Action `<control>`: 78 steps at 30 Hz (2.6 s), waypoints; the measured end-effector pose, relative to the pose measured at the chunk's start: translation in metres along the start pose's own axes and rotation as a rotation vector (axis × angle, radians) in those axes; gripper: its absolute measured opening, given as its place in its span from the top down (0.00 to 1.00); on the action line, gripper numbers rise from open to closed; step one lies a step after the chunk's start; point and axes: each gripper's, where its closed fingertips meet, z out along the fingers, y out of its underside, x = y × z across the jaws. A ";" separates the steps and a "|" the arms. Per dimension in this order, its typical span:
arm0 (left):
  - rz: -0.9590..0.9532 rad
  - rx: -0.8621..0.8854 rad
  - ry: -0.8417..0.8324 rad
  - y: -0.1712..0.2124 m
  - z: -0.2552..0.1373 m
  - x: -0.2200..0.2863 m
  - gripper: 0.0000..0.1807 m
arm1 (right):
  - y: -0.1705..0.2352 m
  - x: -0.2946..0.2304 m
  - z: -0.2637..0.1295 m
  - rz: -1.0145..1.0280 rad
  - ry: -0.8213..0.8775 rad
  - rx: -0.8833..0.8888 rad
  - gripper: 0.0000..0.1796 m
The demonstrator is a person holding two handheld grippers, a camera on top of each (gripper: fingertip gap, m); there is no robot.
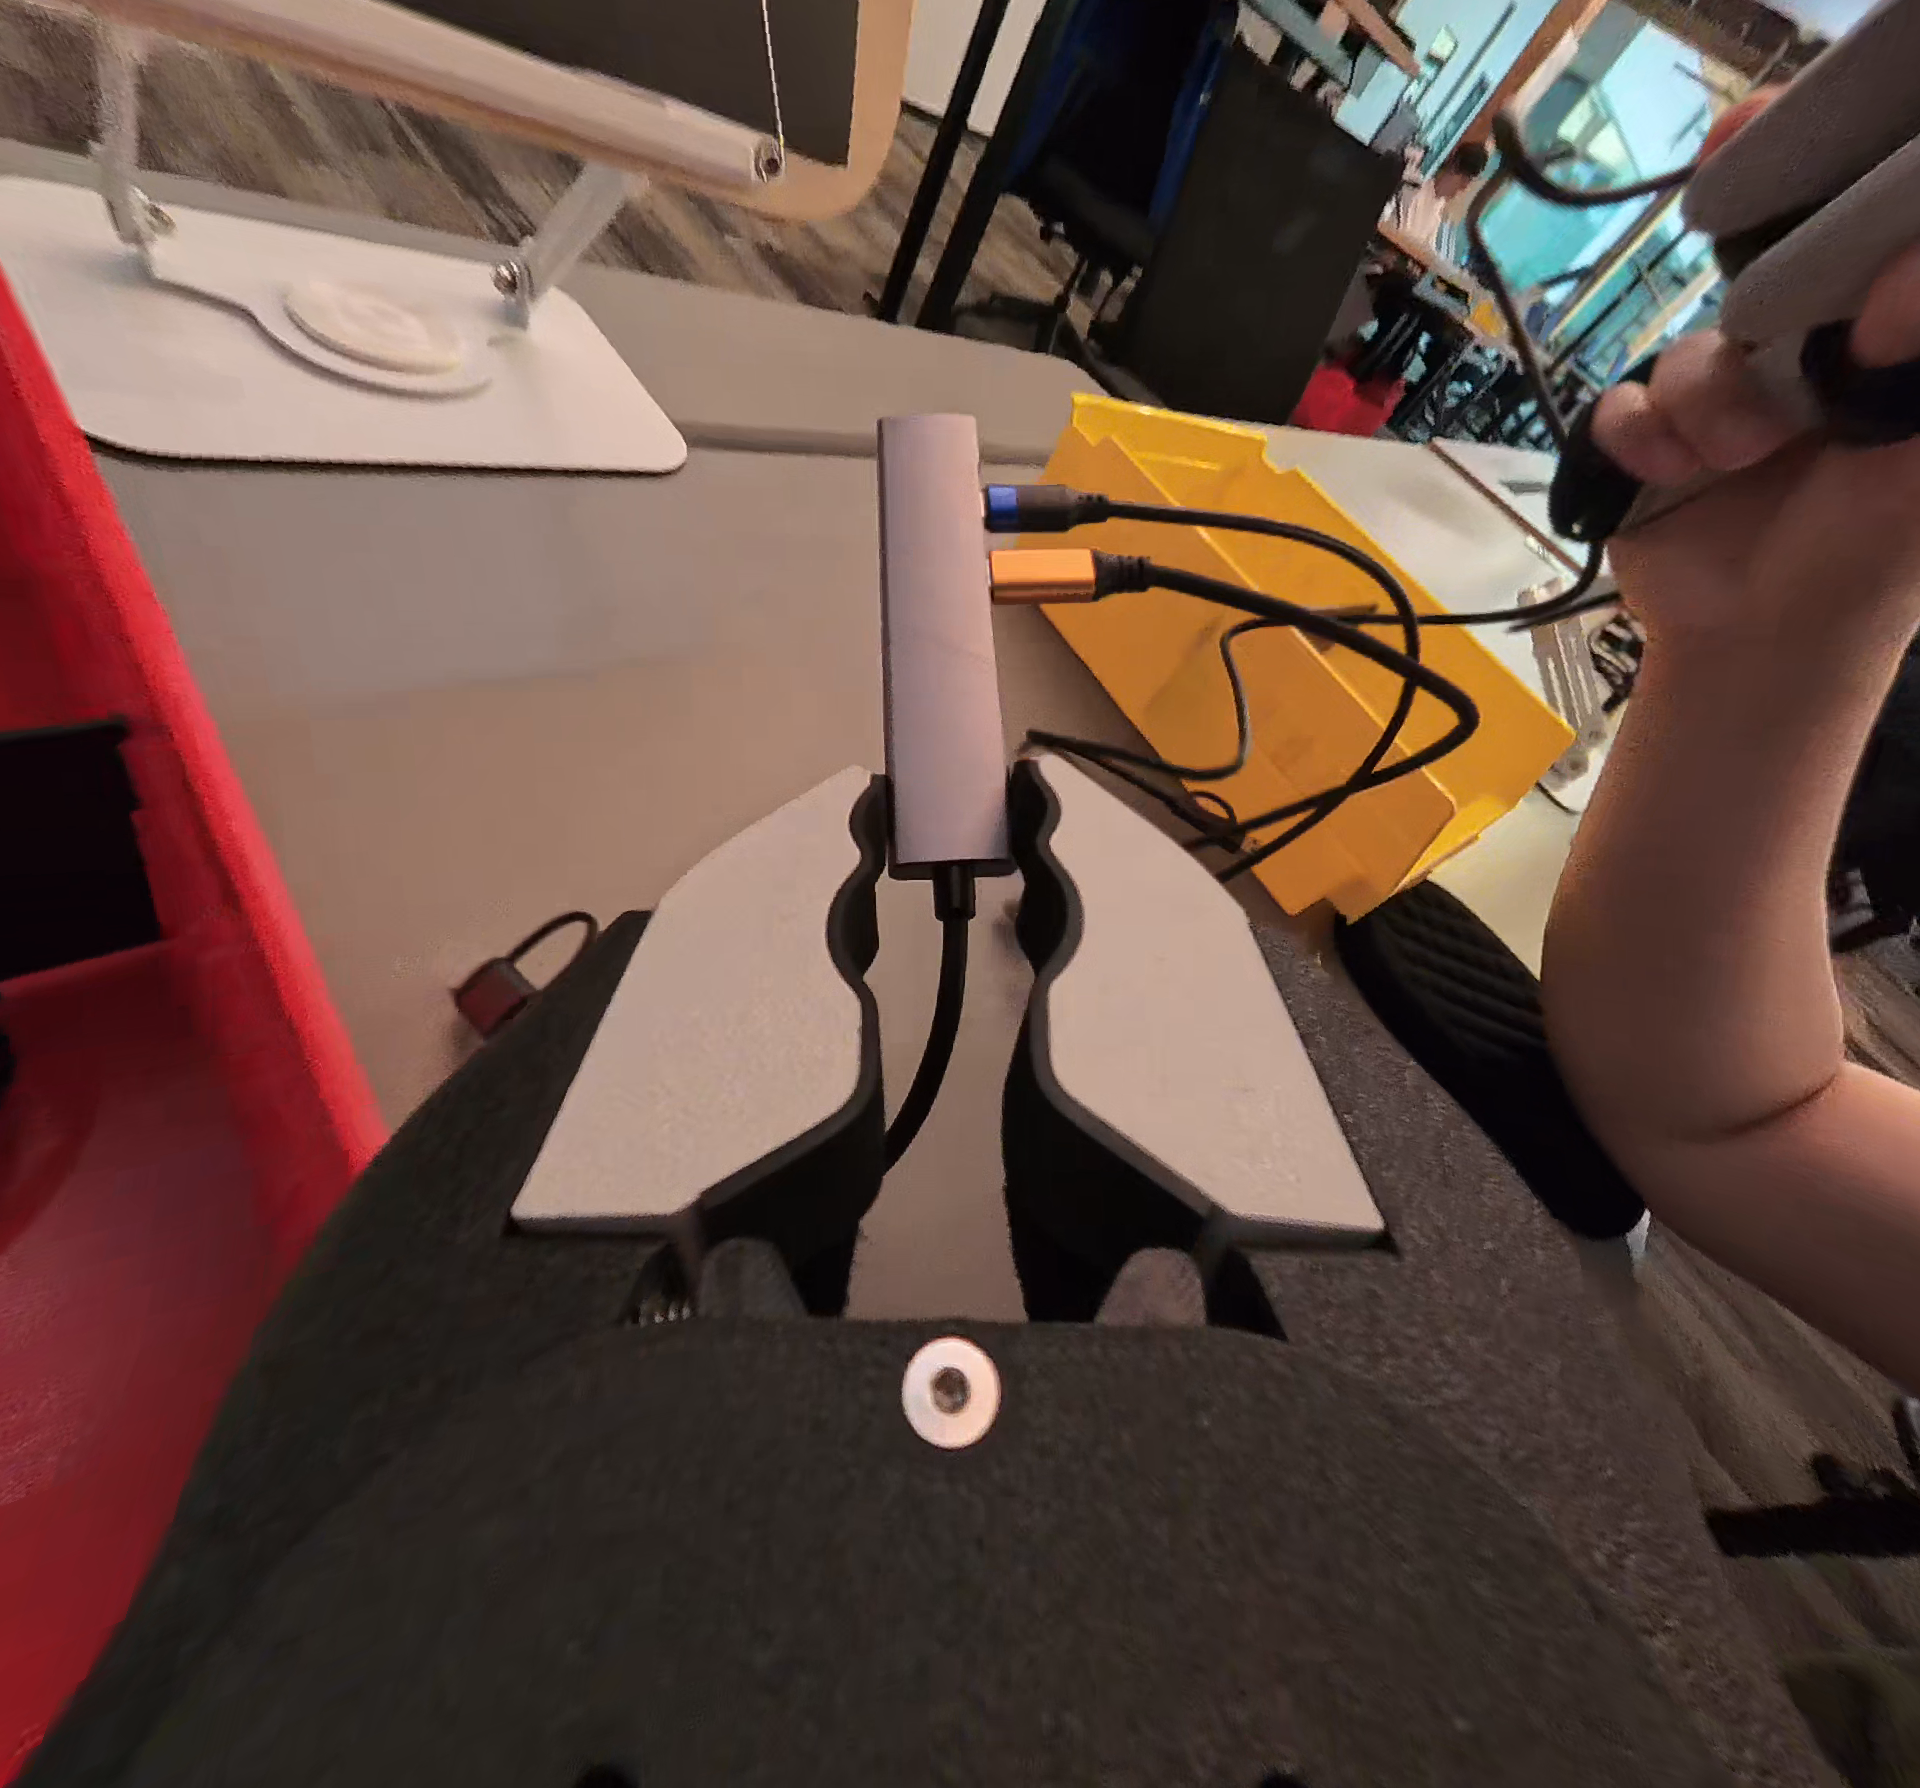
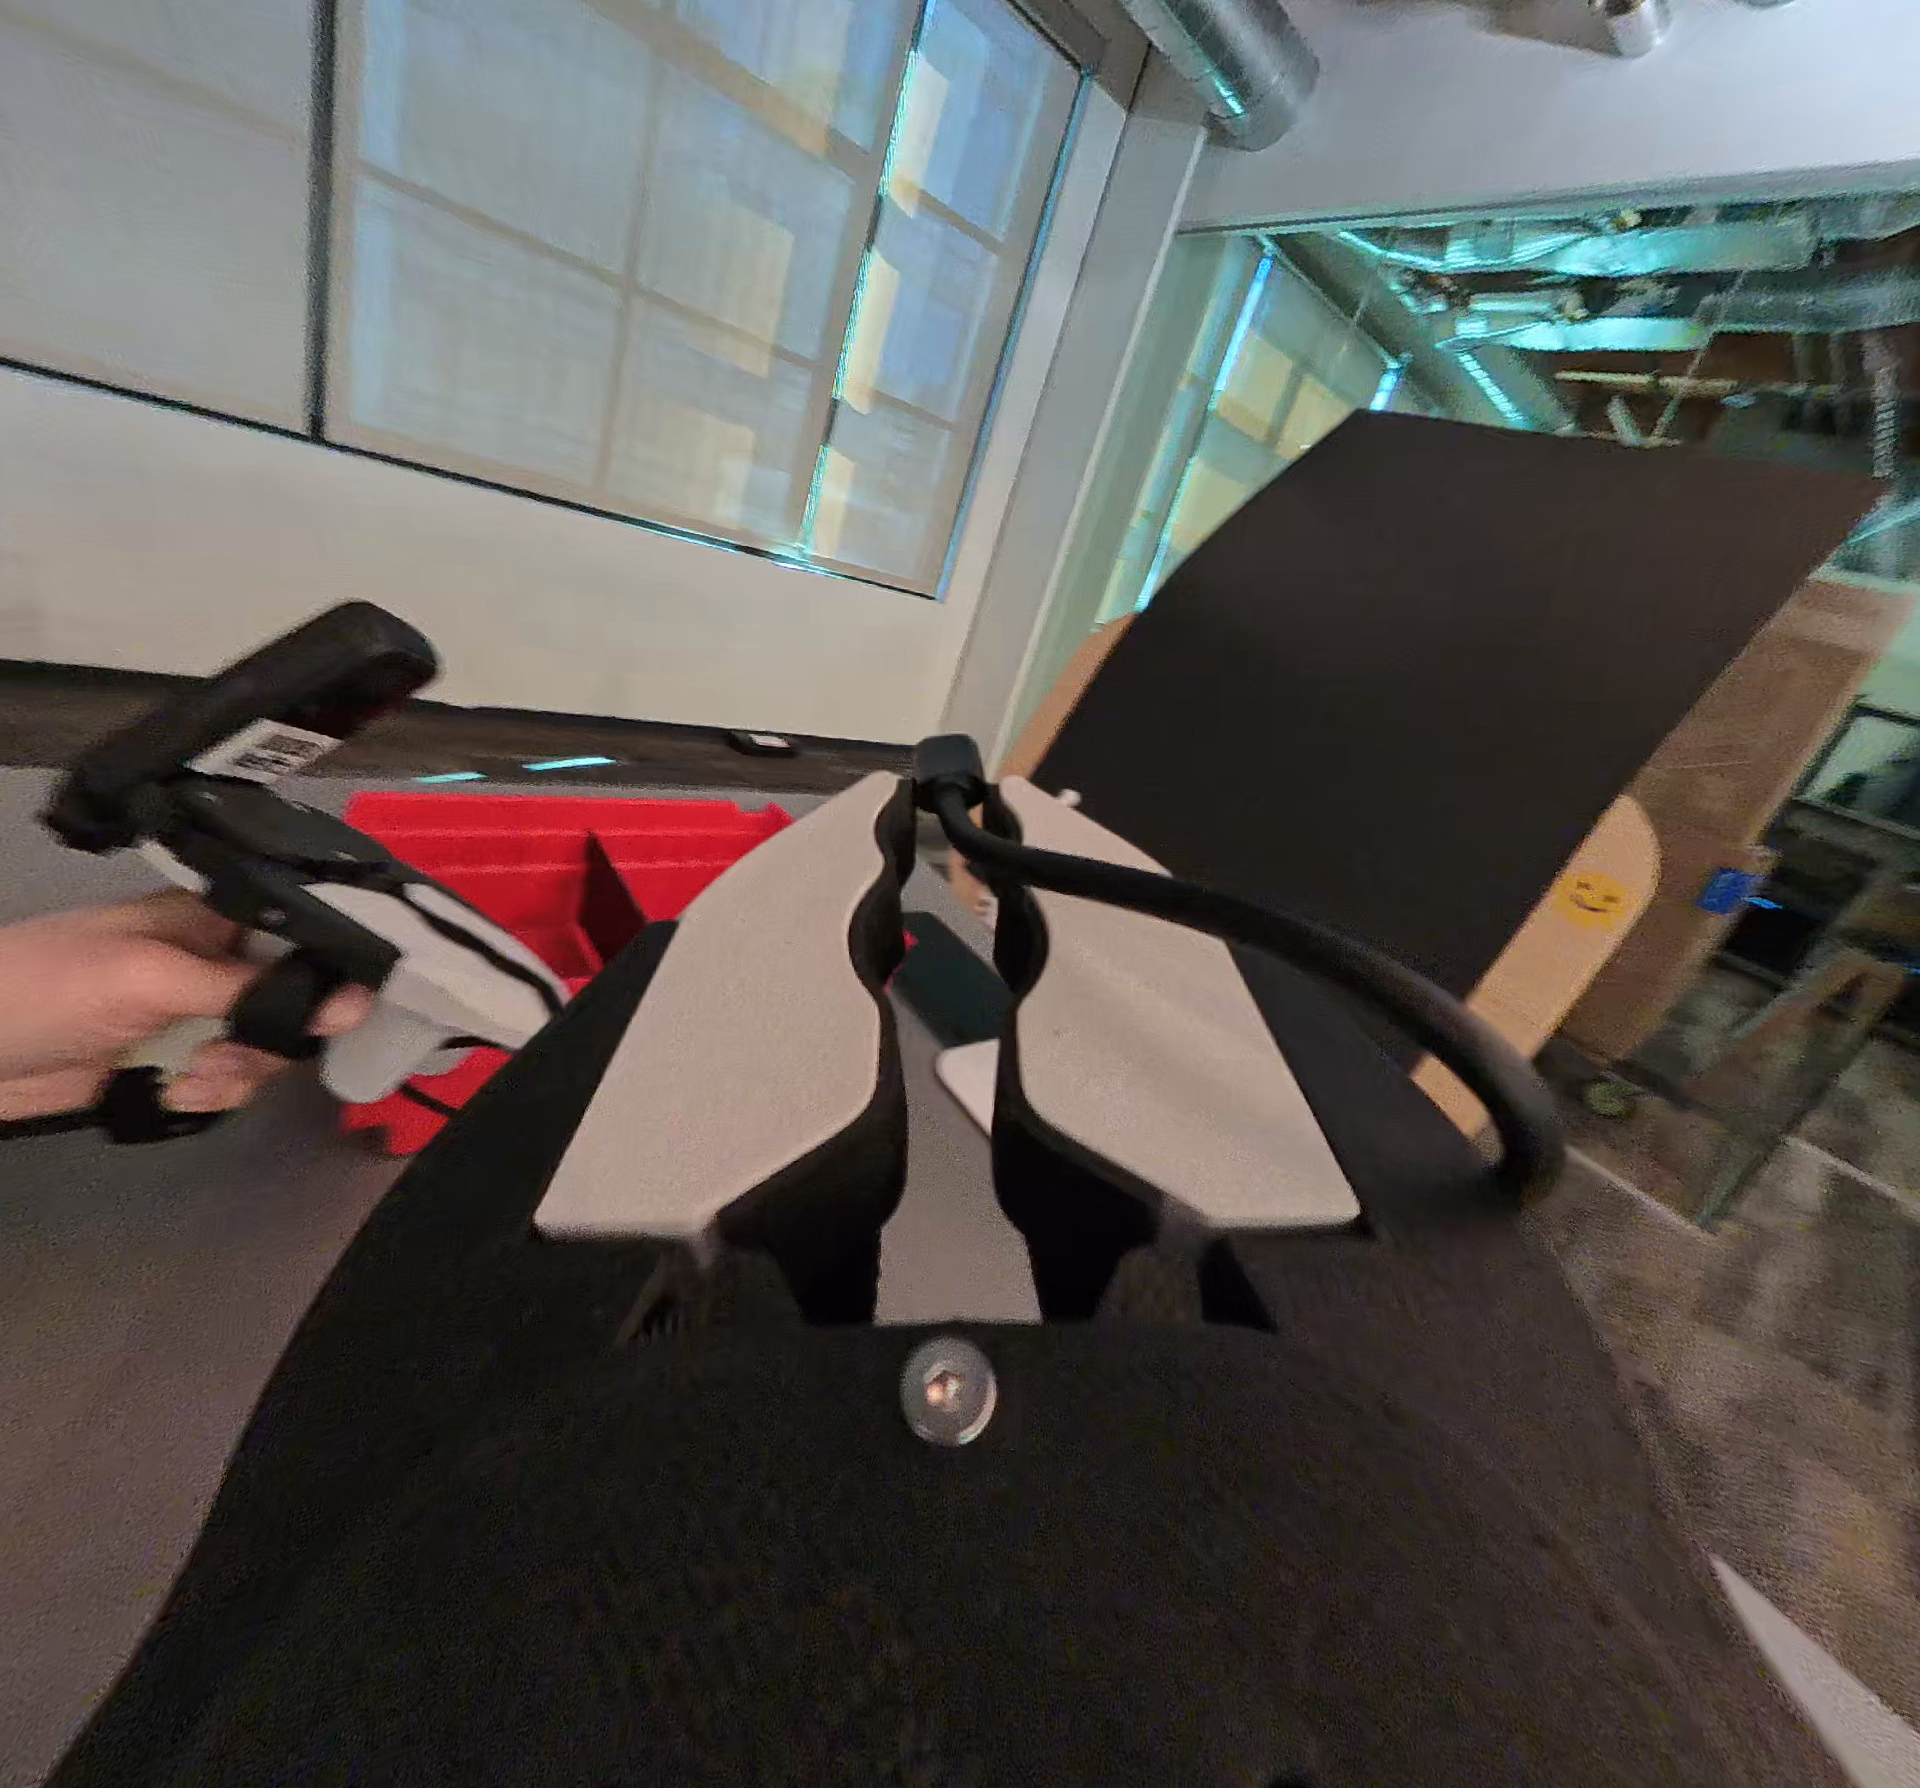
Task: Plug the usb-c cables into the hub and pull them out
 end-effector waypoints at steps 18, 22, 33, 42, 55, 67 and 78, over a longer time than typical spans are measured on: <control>-0.044 0.124 -0.182 -0.023 -0.014 -0.031 0.88 | 0.124 -0.138 0.067 -0.040 -0.059 -0.222 0.93; -0.065 0.157 -0.195 -0.027 -0.013 -0.035 0.88 | 0.144 -0.140 0.069 -0.161 -0.035 -0.250 0.93; -0.101 0.261 -0.176 -0.038 -0.018 -0.034 0.88 | 0.144 -0.120 0.067 -0.087 0.025 -0.219 0.93; -0.179 0.361 -0.112 -0.045 -0.034 -0.041 0.88 | 0.068 -0.068 0.047 -0.097 0.086 -0.097 0.93; -0.164 0.365 -0.146 -0.045 -0.033 -0.047 0.88 | 0.083 -0.137 0.051 0.375 -0.354 -0.311 0.93; -0.054 0.284 -0.035 -0.034 -0.007 -0.001 0.88 | 0.129 -0.103 0.065 0.135 -0.093 -0.198 0.93; -0.001 0.266 0.038 -0.030 -0.006 0.013 0.88 | 0.121 -0.103 0.063 0.063 -0.173 -0.169 0.93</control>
